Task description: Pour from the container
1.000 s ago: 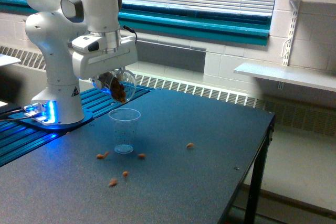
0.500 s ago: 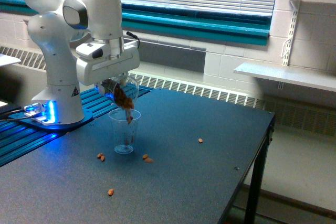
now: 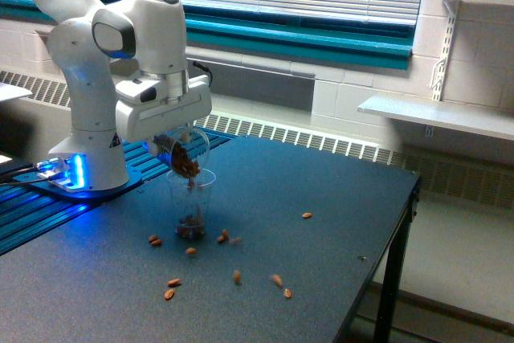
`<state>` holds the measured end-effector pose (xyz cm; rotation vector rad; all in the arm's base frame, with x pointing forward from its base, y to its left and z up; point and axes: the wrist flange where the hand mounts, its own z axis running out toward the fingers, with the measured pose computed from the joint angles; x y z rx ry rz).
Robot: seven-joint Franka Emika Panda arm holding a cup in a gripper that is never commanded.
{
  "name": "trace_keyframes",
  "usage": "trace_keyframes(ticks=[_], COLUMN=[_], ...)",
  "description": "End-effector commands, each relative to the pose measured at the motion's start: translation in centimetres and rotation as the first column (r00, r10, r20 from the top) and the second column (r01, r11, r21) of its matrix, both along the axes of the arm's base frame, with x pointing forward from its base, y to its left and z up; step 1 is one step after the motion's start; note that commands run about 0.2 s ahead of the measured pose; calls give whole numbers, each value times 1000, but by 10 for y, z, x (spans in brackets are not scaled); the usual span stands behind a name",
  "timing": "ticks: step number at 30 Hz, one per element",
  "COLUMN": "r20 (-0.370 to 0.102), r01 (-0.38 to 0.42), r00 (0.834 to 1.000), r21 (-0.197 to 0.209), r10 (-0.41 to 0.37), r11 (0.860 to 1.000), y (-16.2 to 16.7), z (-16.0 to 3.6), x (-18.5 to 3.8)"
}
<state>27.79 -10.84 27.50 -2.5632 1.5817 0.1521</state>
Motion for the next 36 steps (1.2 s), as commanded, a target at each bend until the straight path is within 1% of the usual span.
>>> trace_keyframes(ticks=[1,15,19,36], r20=[-41,-61,-82,-134], r01=[31,2,-14,-53], r00=[999,998,996,989], r21=[30,44,49,48], r10=[-30,1,18,59], r11=[999,999,999,997], y=[20,30,34,45], z=[-15,-19,-21,-33], x=[-5,-5,-6,-9])
